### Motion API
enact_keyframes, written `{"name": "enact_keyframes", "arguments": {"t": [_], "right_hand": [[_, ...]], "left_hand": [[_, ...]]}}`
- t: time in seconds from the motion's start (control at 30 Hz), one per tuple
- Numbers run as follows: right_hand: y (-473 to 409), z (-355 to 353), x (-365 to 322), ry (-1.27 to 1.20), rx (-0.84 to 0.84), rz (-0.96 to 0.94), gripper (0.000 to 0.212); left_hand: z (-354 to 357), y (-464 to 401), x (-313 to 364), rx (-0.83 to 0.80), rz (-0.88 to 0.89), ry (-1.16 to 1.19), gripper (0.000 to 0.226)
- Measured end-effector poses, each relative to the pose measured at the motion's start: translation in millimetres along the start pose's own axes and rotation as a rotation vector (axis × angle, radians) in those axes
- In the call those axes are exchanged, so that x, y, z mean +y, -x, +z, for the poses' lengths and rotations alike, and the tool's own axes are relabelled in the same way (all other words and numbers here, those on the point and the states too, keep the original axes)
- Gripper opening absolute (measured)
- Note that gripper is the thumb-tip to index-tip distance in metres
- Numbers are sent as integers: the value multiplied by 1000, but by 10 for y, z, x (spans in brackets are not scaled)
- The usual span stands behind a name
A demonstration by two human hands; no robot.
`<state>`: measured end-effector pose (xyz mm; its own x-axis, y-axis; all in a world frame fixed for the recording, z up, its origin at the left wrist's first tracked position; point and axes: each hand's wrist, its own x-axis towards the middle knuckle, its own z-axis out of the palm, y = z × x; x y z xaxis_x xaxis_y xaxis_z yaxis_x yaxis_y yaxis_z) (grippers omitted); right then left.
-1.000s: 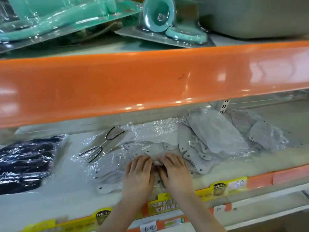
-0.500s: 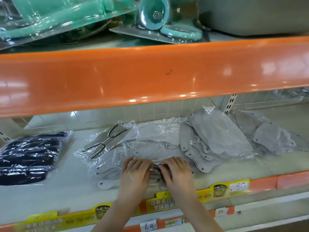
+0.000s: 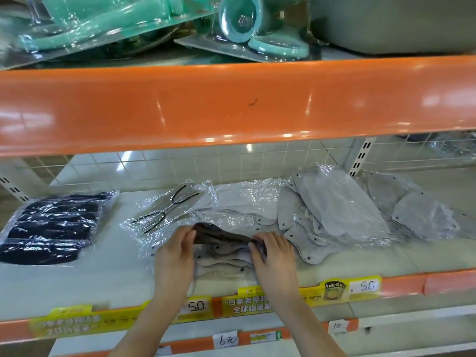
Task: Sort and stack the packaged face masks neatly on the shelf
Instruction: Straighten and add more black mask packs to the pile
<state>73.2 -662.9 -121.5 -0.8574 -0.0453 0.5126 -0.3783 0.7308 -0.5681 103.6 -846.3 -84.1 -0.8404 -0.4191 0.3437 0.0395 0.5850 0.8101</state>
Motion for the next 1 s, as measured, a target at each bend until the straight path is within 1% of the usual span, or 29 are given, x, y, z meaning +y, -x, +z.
{"name": "enact_keyframes", "arguments": {"t": [0.07,0.13,0.2,0.23,0.27,0.3,0.33,0.4,0.47,0.53,0.63,0.7,0.73,0.8,0.83,0.9,0.93,0.97,1.0], "right_hand": [[-18,-12,-10,-55,-13,25,26],[-33,-35,-13,-128,-5,86,22],[-60,-82,-39,-238,11,192,6],[-79,-117,-71,-321,4,254,7],[-100,-144,-103,-409,-6,308,16],[-135,-178,-152,-484,-18,346,20],[-177,-200,-205,-549,-30,376,20],[-272,-207,-309,-611,-70,413,19],[-345,-176,-409,-623,-126,402,18],[-387,-108,-511,-650,-175,395,13],[-418,4,-664,-661,-179,391,25],[-440,88,-770,-656,-175,408,30],[-449,127,-826,-649,-180,428,29],[-450,221,-921,-658,-203,481,22],[-452,274,-961,-679,-208,517,18],[-454,347,-1067,-736,-205,603,16],[-450,375,-1121,-757,-207,628,17],[-443,408,-1169,-760,-218,640,17],[-433,427,-1230,-756,-241,635,17]], "left_hand": [[-108,-48,-25,52,-49,42,18],[-200,-113,-86,65,-136,128,22],[-276,-181,-148,36,-268,269,24],[-314,-197,-143,19,-345,351,23],[-341,-211,-131,6,-413,423,22],[-361,-220,-119,-8,-466,480,22],[-387,-224,-106,-20,-503,512,22],[-440,-223,-131,-40,-545,546,22],[-505,-227,-190,-54,-537,555,21],[-579,-258,-296,-60,-465,437,26],[-703,-282,-431,-88,-304,62,34],[-794,-276,-565,-99,-213,-133,47],[-849,-280,-631,-86,-97,-273,50],[-948,-299,-777,-44,208,-511,49],[-1004,-316,-829,-53,327,-541,53],[-1108,-339,-878,-162,479,-532,68],[-1153,-352,-908,-217,546,-546,70],[-1196,-359,-949,-263,594,-561,67],[-1236,-374,-1004,-272,636,-570,60]]}}
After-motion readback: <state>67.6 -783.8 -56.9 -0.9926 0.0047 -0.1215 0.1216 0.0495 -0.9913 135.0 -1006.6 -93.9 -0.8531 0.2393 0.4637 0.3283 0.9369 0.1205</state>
